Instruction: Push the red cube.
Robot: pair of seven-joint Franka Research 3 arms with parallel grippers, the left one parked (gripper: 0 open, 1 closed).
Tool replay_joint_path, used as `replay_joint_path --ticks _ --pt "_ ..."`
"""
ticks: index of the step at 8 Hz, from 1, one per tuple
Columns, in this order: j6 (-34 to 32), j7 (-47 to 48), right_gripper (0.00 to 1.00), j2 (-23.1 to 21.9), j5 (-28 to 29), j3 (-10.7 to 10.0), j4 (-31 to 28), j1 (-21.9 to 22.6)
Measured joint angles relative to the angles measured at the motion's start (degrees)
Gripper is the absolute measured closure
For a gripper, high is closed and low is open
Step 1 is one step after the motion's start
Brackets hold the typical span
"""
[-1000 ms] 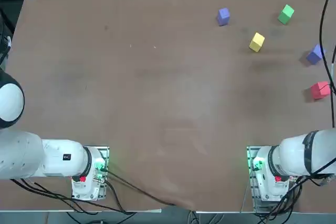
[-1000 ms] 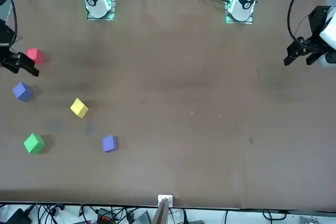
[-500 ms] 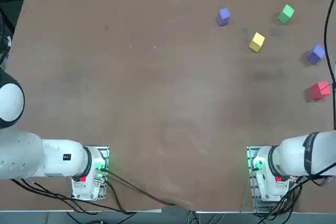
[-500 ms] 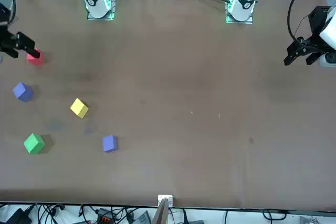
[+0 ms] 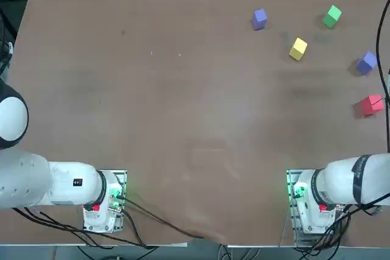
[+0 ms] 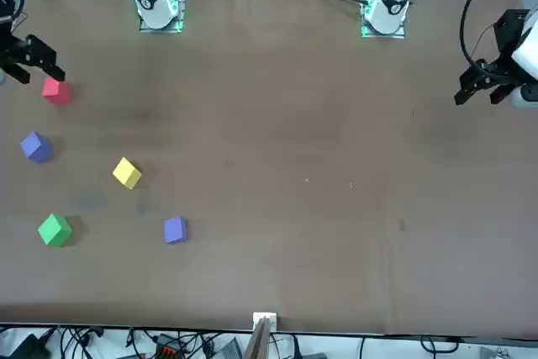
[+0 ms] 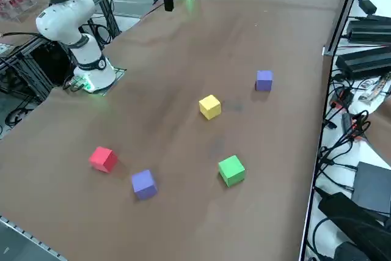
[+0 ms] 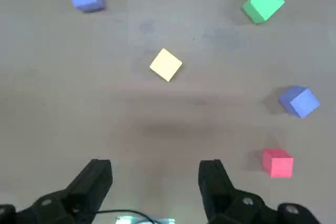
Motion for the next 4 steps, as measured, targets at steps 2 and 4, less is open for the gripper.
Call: replay_joint_path --ticks 2,4 --pt "1.2 2.4 0.00 0.0 0.0 0.0 -0.1 0.9" --pt "1.5 2.6 0.00 0.0 0.0 0.0 -0.1 1.1"
